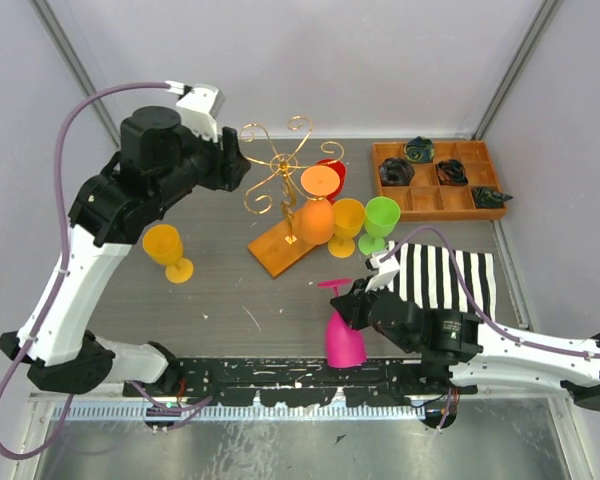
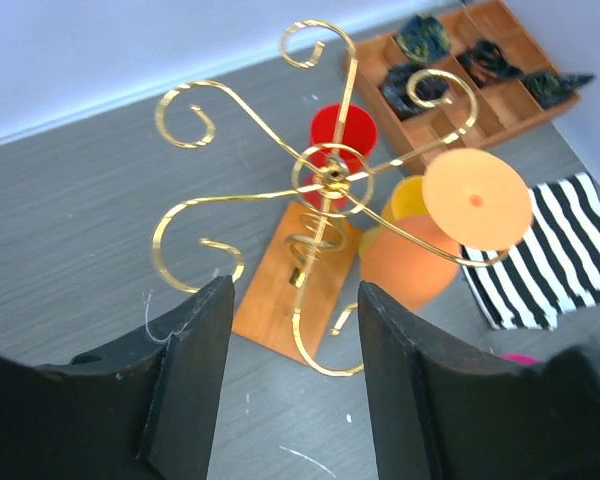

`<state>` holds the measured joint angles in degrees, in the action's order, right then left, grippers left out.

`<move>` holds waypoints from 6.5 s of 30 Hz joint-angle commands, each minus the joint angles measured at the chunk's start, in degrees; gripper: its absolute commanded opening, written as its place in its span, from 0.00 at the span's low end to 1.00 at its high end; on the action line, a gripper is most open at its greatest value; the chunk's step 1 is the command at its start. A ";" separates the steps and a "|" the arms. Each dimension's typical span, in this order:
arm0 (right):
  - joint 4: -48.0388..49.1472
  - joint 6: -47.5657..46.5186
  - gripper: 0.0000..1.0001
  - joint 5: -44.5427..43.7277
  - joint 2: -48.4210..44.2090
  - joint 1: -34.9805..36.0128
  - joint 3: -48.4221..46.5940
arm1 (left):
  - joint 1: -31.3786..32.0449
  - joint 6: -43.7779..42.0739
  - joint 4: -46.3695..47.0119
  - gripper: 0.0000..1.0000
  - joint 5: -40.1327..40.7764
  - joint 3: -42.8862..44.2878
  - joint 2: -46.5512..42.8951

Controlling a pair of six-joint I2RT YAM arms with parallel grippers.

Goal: Place the wine glass upside down on the wine glass rack
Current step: Turn the wine glass upside down at the wine rack.

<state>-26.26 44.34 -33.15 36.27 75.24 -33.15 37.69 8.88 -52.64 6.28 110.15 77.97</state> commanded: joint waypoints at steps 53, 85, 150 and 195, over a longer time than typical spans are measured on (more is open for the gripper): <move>95.02 -61.26 0.01 11.34 37.65 -12.50 -5.11 | -20.32 9.66 26.97 0.70 -18.30 -28.40 -4.61; 93.08 -56.56 0.01 19.27 48.80 -15.88 -14.04 | -20.42 9.05 25.69 0.63 -20.08 -27.44 -3.54; 98.54 -56.64 0.01 32.86 52.30 -16.64 -13.59 | -20.44 9.17 24.96 0.63 -20.28 -27.21 -2.74; 84.46 -49.53 0.64 28.18 40.17 -16.67 -9.38 | -20.33 8.72 24.50 0.65 -21.24 -26.70 -3.15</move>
<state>58.59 -6.76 -7.44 80.77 58.74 -43.35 17.50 18.22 -27.53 -13.50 82.50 75.53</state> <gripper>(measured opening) 0.624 0.637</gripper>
